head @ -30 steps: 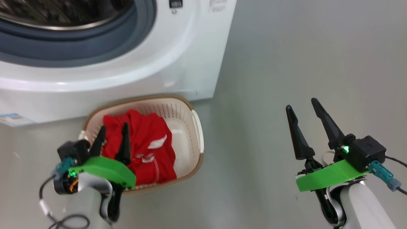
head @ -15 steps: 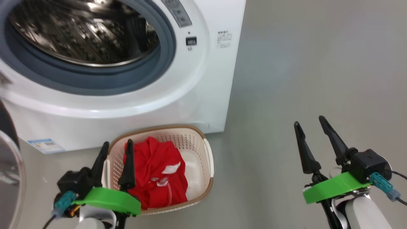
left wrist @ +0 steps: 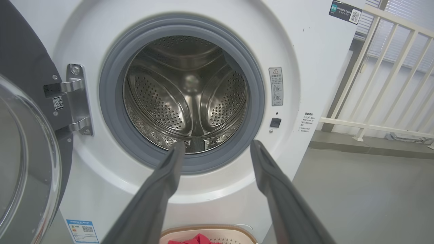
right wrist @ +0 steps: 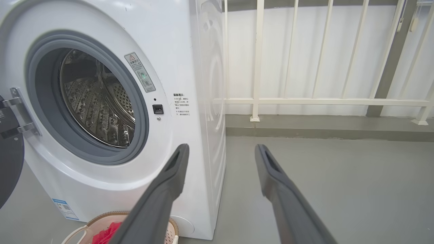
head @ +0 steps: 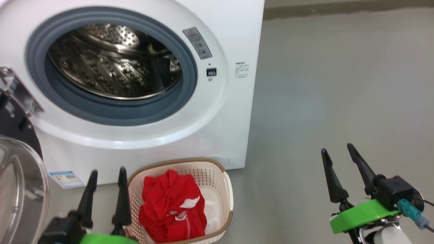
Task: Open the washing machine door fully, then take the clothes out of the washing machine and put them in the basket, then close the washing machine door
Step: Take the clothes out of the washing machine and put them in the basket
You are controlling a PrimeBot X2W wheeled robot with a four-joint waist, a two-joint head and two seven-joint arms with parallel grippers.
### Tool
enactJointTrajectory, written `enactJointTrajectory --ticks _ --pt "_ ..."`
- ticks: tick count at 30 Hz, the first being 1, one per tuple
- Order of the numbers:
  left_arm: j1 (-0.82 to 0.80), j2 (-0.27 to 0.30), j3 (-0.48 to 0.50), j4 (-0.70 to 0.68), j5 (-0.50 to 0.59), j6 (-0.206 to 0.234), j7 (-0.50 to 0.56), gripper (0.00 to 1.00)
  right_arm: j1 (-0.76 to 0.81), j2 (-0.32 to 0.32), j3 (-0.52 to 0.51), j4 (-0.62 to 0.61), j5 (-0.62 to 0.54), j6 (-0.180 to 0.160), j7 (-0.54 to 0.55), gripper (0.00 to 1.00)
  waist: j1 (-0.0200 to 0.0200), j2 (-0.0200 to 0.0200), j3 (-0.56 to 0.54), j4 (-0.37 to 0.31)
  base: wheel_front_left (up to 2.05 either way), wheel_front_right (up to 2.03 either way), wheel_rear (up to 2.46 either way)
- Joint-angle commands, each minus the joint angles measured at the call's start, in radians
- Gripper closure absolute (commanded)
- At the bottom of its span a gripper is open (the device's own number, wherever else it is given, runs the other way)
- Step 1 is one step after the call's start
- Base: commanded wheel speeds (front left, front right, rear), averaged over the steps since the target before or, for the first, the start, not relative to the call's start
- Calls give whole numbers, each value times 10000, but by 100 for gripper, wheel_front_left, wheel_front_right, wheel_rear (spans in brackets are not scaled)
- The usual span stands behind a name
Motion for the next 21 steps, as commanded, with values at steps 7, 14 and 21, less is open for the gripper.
enactJointTrajectory --ticks 7,14,21 --pt "760 235 490 -307 309 137 -89 0 417 -49 4 -486 -191 48 -63 0 0 0 -509 -31 0 0 0" --pt "1122 314 589 -197 238 201 -85 0 722 -49 -4 -751 -511 48 -63 0 0 0 -625 -102 0 0 0" --pt "1284 308 578 -188 162 300 -85 0 906 -49 120 -854 -598 48 -63 0 0 0 -675 -156 0 0 0"
